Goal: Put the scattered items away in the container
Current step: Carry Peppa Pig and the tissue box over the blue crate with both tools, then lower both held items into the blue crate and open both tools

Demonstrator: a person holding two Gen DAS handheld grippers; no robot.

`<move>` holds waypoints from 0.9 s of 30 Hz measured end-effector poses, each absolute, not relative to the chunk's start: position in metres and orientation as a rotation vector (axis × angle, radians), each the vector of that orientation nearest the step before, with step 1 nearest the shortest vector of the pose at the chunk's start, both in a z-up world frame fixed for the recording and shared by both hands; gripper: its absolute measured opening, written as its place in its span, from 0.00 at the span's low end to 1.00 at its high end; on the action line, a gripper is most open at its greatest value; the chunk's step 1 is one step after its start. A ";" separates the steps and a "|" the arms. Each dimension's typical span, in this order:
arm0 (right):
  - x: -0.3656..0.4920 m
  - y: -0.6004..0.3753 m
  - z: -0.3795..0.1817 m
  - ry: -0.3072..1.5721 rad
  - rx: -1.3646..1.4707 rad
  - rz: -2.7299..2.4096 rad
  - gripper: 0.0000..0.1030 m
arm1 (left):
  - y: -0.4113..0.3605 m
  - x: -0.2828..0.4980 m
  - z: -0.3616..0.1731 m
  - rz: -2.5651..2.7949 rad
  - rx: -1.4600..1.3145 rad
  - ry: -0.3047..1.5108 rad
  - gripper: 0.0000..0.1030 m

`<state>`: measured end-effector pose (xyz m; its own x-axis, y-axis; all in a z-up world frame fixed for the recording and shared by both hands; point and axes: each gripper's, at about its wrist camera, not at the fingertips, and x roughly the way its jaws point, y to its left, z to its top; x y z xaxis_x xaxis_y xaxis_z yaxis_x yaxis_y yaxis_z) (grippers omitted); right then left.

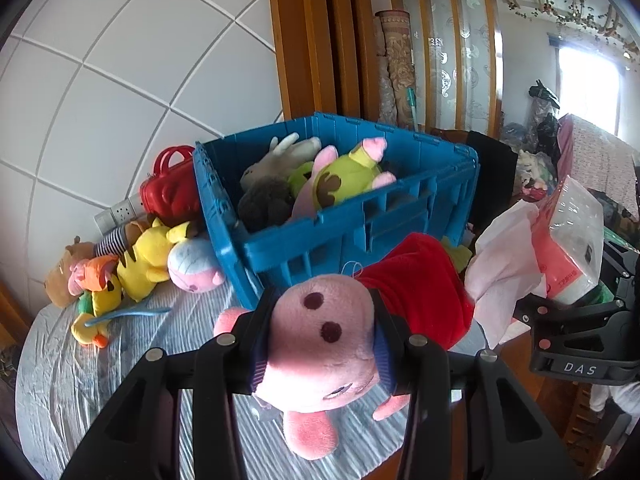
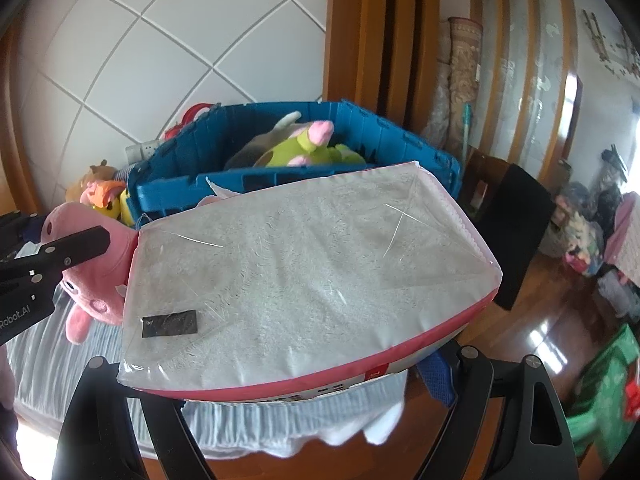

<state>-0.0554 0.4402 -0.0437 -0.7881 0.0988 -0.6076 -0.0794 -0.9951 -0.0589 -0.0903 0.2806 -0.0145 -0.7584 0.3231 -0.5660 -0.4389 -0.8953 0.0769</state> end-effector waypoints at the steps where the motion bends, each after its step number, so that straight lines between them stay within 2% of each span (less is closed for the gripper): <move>1: -0.059 0.443 -0.040 -0.055 -0.974 2.893 0.84 | 0.283 -0.093 -0.010 2.605 -0.776 0.286 0.41; 12: -0.106 0.474 0.017 -0.021 -0.876 2.998 0.84 | 0.308 -0.143 0.043 2.661 -0.730 0.276 0.35; 20: -0.145 0.473 0.038 -0.042 -0.837 3.010 0.84 | 0.316 -0.186 0.099 2.622 -0.638 0.246 0.33; 27: -0.176 0.472 0.091 -0.069 -0.726 3.006 0.84 | 0.321 -0.228 0.169 2.649 -0.497 0.264 0.33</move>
<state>-0.1761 0.4721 0.0913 -0.8888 0.0573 -0.4547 -0.0363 -0.9978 -0.0546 -0.2285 0.3206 0.1692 -0.8431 0.3767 -0.3837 -0.4450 -0.8894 0.1045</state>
